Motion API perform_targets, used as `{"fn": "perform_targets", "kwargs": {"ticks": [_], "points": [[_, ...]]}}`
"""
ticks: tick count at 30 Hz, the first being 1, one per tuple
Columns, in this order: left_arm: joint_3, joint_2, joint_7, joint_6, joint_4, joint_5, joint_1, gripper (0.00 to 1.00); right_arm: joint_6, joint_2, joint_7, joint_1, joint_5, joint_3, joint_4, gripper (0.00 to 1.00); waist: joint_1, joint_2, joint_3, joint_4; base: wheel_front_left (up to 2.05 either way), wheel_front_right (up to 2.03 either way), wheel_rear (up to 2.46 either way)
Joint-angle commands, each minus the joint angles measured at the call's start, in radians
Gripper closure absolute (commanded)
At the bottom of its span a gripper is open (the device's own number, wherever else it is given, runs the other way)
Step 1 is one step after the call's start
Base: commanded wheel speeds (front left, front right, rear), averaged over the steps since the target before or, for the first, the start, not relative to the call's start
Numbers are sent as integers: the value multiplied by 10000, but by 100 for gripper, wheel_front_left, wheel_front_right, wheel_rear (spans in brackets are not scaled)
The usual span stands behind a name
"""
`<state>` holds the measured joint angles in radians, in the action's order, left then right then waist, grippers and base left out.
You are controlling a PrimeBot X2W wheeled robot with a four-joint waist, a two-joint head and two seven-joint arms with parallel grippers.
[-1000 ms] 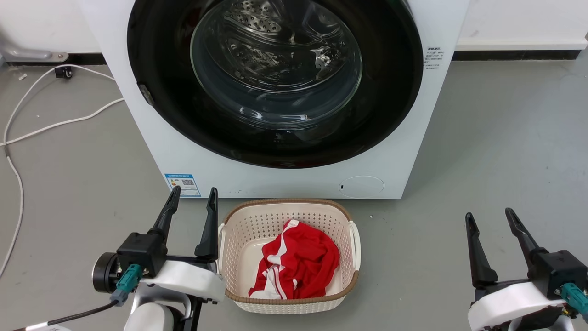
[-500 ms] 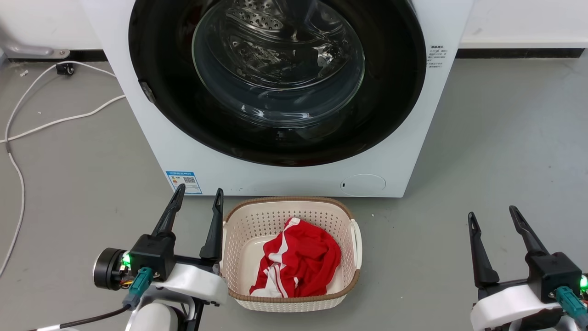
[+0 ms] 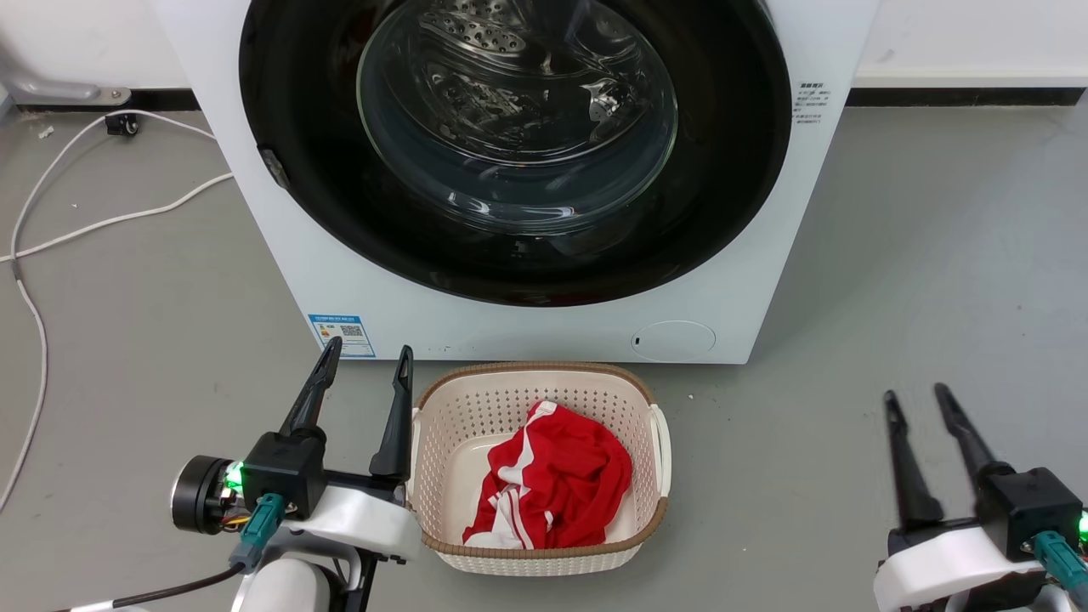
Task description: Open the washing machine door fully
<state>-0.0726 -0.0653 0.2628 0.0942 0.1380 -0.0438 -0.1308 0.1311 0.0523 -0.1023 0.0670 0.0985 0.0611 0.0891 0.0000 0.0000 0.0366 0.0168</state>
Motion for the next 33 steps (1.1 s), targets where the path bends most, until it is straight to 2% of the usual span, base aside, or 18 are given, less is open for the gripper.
{"fn": "perform_targets", "kwargs": {"ticks": [1, 7, 10, 12, 14, 21, 23, 26, 31, 33], "points": [[14, -1, 29, 1, 5, 10, -18, 0, -7, -38, -27, 83, -47, 21, -32, 100, 0, 0, -1, 3, 0, 0, 0], [17, 16, 29, 13, 17, 3, -2, 0, -7, -38, -135, 21, -383, 59, -100, 100, 0, 0, -2, 16, 0, 0, 0], [22, 19, 29, 19, 19, -17, -7, 0, -7, -38, -289, -53, -1186, 121, -152, 100, 0, 0, 7, 31, 0, 0, 0], [32, 30, 29, 26, 15, -33, -16, 0, -7, -33, -462, -135, -2531, 266, -267, 100, 0, 0, 13, 39, 0, 0, 0], [45, 40, 29, 32, -11, -78, -18, 0, -5, -33, -687, -275, -4369, 373, -483, 100, 0, 0, 22, 37, 0, 0, 0], [82, 62, 27, 25, -52, -70, -3, 0, -5, -32, -1153, -1101, -12125, 211, -1373, 100, 0, 0, 118, 11, 0, 0, 0], [97, 61, 27, 14, -73, -28, -35, 0, -5, -27, -1088, -1479, -13678, 237, -1531, 100, 0, 0, 192, -24, 0, 0, 0], [109, 66, 27, 22, -107, 0, -116, 0, -5, -25, -744, -2224, -15333, 439, -1876, 100, 0, 0, 307, -51, 0, 0, 0], [97, 73, 27, 57, -158, 10, -253, 0, -5, 183, 43, -3769, -16653, 1039, -2876, 100, 0, 0, 541, -25, 0, 0, 0], [65, 73, 27, 72, -172, 29, -325, 0, -3, 460, 303, -4437, -16997, 1225, -3409, 100, 0, 0, 660, 22, 0, 0, 0]]}}
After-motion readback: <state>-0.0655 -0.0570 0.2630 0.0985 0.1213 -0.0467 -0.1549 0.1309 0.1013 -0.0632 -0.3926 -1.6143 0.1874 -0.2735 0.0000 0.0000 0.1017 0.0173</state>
